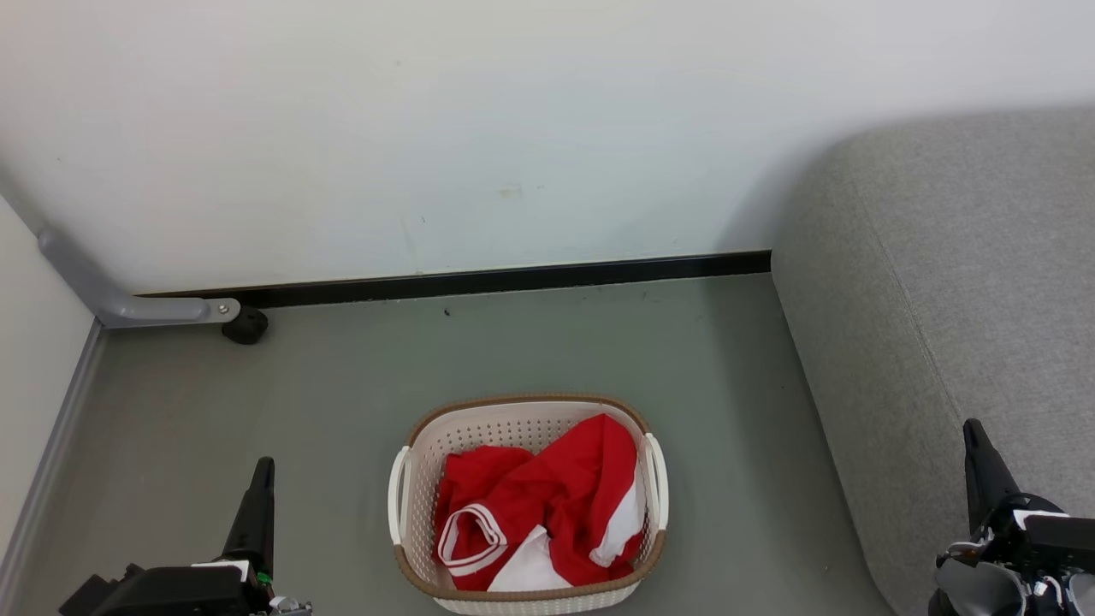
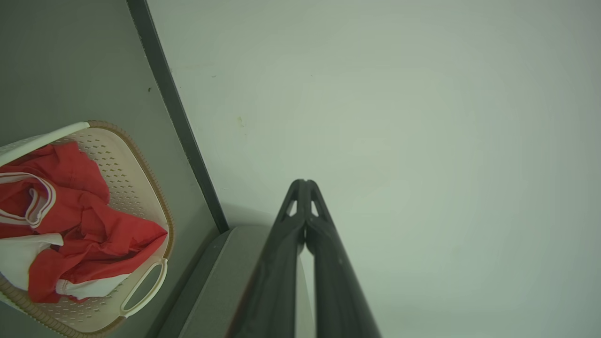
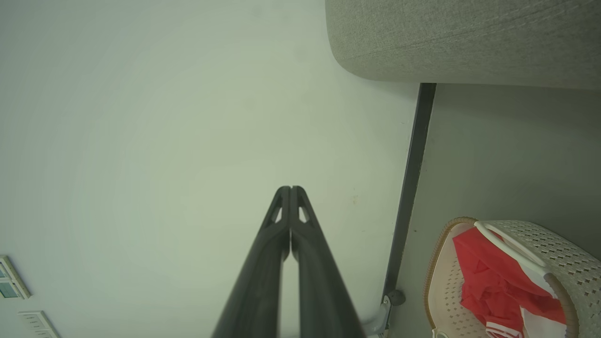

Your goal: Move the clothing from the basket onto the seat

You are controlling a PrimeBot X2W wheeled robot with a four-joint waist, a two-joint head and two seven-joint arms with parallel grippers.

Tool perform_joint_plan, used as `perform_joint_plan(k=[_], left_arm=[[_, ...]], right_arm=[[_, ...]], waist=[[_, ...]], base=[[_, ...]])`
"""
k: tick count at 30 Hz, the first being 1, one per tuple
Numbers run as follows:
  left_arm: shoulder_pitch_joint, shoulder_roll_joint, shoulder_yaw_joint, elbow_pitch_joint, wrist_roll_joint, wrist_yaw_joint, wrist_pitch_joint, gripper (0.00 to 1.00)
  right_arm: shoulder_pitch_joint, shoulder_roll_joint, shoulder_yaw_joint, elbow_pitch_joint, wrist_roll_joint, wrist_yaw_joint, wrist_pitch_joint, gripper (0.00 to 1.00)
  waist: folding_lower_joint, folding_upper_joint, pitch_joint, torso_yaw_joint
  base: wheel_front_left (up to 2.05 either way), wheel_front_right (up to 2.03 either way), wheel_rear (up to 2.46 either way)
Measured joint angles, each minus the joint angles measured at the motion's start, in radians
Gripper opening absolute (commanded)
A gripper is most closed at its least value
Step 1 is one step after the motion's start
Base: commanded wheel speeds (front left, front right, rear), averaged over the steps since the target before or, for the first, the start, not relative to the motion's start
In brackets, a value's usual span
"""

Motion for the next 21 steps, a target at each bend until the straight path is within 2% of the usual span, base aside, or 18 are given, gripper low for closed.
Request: perform_joint_plan(k=[21], left_arm=[[0.0,0.0,0.0,0.0,0.0,0.0,0.0,0.0]], right_arm=[[0.0,0.0,0.0,0.0,0.0,0.0,0.0,0.0]], waist=[[0.0,0.0,0.0,0.0]], base=[[0.0,0.0,0.0]])
